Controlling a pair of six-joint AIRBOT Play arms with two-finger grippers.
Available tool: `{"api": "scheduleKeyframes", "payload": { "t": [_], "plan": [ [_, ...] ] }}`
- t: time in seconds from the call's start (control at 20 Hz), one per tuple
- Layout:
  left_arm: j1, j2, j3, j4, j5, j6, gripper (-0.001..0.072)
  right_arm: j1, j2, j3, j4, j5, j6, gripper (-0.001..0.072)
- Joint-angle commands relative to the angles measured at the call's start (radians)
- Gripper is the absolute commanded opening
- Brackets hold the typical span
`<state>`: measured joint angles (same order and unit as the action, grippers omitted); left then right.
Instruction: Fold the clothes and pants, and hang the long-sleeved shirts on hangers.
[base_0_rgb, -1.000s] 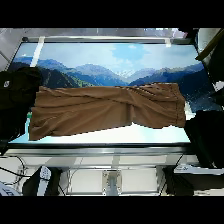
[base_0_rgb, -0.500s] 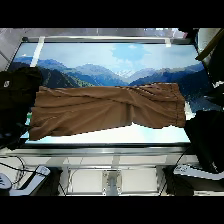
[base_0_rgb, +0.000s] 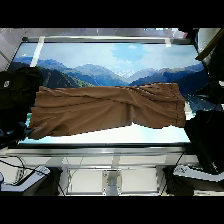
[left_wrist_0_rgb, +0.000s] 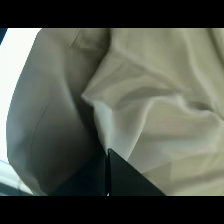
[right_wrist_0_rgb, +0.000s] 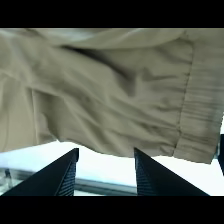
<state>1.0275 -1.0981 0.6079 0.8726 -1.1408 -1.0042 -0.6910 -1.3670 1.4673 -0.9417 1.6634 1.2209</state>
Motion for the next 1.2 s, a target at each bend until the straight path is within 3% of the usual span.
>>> {"api": "scheduleKeyframes", "payload": {
  "t": [0.0, 0.25, 0.5, 0.55, 0.6, 0.65, 0.95, 1.15],
  "plan": [
    [0.002, 0.005, 0.128, 0.019, -0.054, 0.019, 0.0007, 0.005, 0.009, 0.002, -0.041, 0.04, 0.0, 0.0378],
    [0.005, 0.056, 0.331, 0.273, -0.038, -0.177, 0.0007, -0.021, 0.073, 0.001, -0.172, 0.038, 0.0, 0.0363],
    [0.0, 0.031, 0.309, 0.279, -0.051, -0.177, 0.0013, -0.059, 0.094, -0.059, -0.171, 0.045, 0.0, 0.0373],
    [0.0, 0.024, 0.309, 0.279, -0.053, -0.179, 0.0212, -0.058, 0.094, -0.089, -0.168, 0.045, -0.001, 0.0394],
    [0.001, 0.023, 0.311, 0.279, -0.053, -0.179, 0.0642, -0.058, 0.095, -0.121, -0.163, 0.045, -0.007, 0.0417],
    [0.005, 0.026, 0.314, 0.281, -0.054, -0.192, 0.0697, -0.059, 0.095, -0.156, -0.161, 0.045, -0.012, 0.0443],
    [0.126, 0.105, 0.249, 0.335, -0.14, -0.336, 0.0702, -0.111, 0.172, -0.369, -0.166, -0.066, -0.117, 0.0455],
    [0.179, 0.196, -0.023, 0.308, -0.04, -0.357, 0.0701, -0.189, 0.206, -0.47, -0.161, -0.084, -0.131, 0.0454]
  ]
}}
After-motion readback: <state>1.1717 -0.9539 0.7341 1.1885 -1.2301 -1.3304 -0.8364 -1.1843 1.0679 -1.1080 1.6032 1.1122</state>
